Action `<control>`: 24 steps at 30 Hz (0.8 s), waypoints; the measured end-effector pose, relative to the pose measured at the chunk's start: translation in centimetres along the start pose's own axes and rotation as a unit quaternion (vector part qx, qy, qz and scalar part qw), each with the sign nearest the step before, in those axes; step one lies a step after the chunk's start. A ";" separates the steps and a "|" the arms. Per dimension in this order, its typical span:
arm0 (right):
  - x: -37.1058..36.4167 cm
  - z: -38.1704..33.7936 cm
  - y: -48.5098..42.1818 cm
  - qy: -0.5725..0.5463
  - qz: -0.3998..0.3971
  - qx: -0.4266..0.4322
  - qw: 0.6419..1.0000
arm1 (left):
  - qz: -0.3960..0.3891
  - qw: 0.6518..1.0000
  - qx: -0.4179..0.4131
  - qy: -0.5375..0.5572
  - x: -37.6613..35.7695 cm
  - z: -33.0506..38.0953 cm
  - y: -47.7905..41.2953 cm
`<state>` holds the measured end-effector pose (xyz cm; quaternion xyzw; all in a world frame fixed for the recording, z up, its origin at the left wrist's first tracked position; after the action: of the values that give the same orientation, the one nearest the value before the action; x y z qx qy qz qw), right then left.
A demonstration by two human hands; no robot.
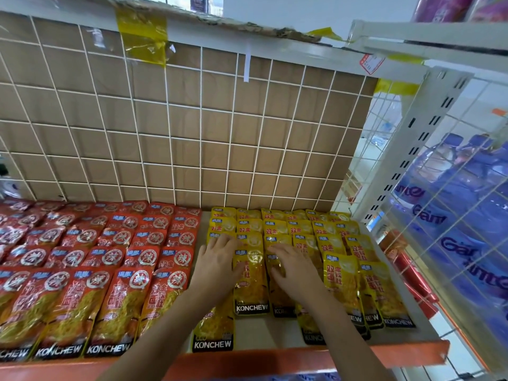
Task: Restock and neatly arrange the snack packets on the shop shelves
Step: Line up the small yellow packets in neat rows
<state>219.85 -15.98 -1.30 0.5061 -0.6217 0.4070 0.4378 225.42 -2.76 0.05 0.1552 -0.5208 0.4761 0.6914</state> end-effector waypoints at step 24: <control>1.2 0.0 -3.5 -0.067 0.054 -0.011 0.996 | -0.182 0.970 -0.111 -0.114 -3.8 1.8 4.0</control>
<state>223.17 -16.89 0.11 0.4935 -0.6803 0.3881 0.3781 221.11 -3.97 -3.62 0.2233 -0.6089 0.2603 0.7153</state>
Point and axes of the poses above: each hand's wrist, its own y-axis away from the middle knuckle, its own x-axis out of the back of the hand, z = x × y, the point moved 9 cm from there along -y, towards the middle knuckle, and after that the axes turned 4 degrees about z, right-handed, at the moved point
